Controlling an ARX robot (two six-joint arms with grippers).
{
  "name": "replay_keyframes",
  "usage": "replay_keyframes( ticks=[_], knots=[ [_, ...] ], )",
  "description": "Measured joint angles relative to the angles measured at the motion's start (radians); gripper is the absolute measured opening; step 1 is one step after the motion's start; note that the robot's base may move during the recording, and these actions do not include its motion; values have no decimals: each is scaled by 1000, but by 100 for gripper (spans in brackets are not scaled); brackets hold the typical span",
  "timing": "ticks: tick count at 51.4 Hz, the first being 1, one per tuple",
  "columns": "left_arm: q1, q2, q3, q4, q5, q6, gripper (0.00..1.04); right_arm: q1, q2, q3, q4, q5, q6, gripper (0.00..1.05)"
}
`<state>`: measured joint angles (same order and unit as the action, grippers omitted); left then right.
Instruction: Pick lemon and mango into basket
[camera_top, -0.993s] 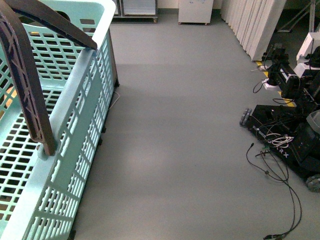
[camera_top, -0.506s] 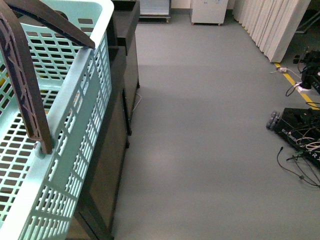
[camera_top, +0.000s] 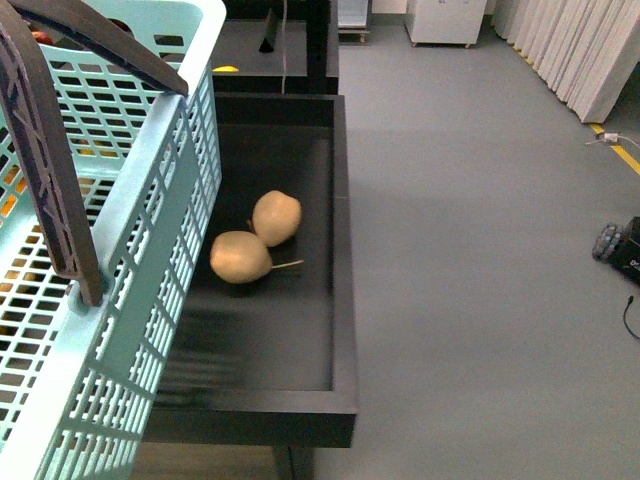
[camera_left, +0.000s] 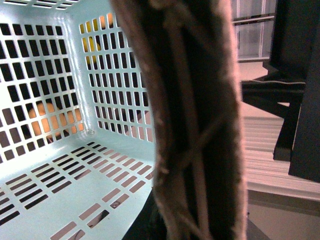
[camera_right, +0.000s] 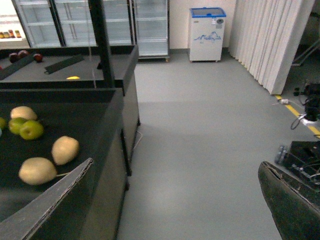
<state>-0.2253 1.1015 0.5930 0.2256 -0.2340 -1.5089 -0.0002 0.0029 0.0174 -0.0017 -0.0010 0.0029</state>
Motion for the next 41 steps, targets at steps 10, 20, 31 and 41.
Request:
replay_keyframes(
  ticks=[10, 20, 31, 41],
  knots=[
    [0, 0, 0, 0, 2, 0, 5, 0, 0, 0, 0, 1, 0, 96],
    [0, 0, 0, 0, 1, 0, 5, 0, 0, 0, 0, 3, 0, 96],
    [0, 0, 0, 0, 0, 0, 5, 0, -1, 0, 0, 2, 0, 96],
    [0, 0, -1, 0, 2, 0, 5, 0, 0, 0, 0, 2, 0, 96]
  ],
)
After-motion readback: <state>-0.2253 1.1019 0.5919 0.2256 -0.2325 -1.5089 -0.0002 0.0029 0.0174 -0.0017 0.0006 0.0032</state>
